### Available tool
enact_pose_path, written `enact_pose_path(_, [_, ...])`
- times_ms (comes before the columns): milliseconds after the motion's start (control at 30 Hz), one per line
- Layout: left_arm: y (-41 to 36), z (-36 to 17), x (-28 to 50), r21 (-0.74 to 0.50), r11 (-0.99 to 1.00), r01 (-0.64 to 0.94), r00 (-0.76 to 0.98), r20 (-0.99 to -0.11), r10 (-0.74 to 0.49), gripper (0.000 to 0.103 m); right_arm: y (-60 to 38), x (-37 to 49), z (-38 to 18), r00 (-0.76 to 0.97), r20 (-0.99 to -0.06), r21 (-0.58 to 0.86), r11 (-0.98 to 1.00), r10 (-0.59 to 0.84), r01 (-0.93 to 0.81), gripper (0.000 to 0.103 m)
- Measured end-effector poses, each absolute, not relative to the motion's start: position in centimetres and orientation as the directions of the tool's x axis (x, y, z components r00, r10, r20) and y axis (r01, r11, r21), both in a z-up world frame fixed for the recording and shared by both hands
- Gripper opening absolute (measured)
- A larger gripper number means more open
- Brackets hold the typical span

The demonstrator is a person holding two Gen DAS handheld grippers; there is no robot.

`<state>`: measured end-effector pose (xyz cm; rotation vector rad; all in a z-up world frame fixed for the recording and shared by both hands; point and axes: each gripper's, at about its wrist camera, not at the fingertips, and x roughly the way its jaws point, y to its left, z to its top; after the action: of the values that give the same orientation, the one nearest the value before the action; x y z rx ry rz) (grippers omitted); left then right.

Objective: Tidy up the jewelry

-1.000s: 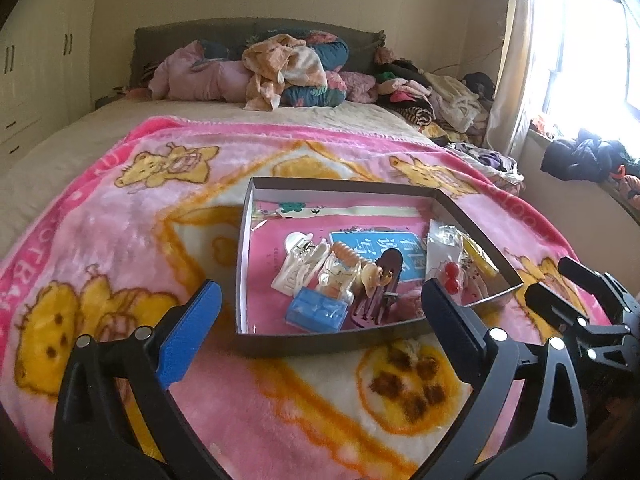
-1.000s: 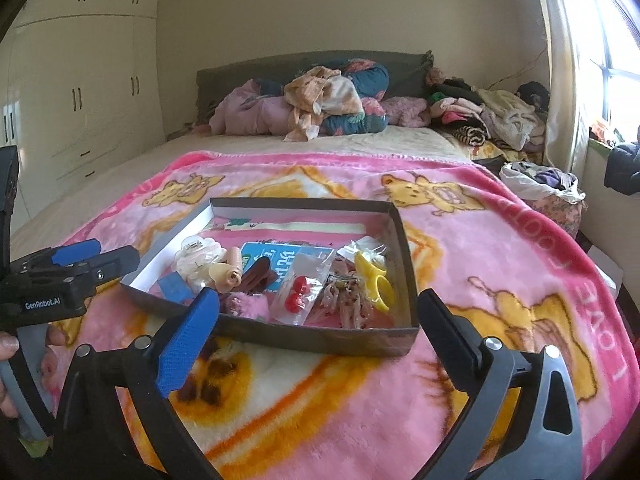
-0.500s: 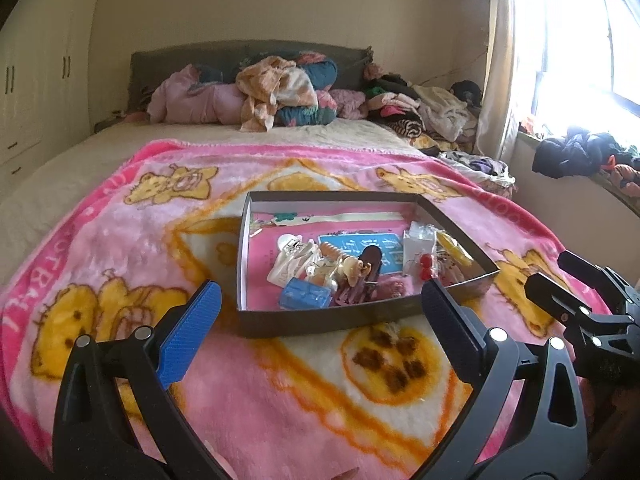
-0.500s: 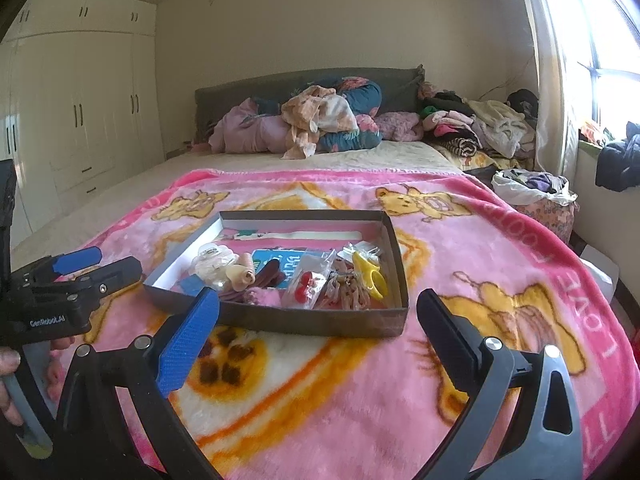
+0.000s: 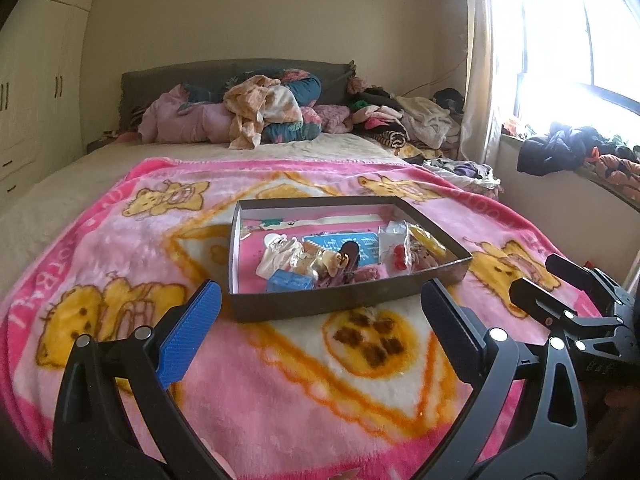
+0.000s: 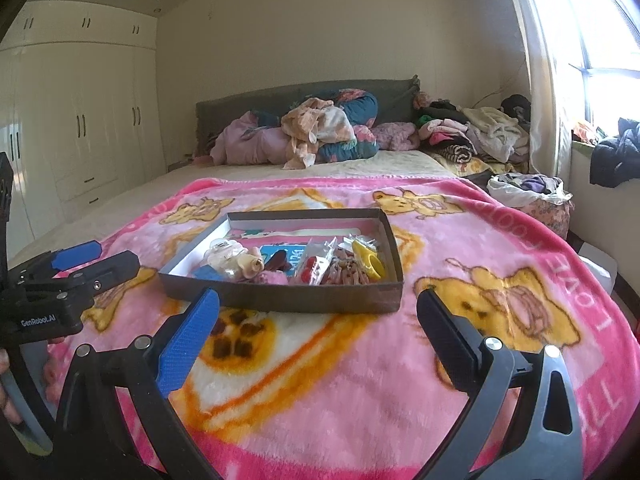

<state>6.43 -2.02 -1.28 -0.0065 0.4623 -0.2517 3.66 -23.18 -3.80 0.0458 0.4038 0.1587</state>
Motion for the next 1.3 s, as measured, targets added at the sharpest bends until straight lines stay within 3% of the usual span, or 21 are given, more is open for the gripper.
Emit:
enact_pose_path(600, [-3.5, -3.3, 3.7, -0.026, 0.981, 0.191, 0.906, -0.380, -0.186, 0.092, -23.2, 0.1, -5.0, 0.966, -0.223, 0.016, 0.992, 0.129, -0.128, 0.097])
enact_pose_path(1300, [-2.4, -3.9, 4.0, -0.048, 0.984, 0.174, 0.920, -0.350, -0.179, 0.092, -23.2, 0.8, -6.3, 0.975, -0.189, 0.025, 0.993, 0.115, -0.113, 0.097])
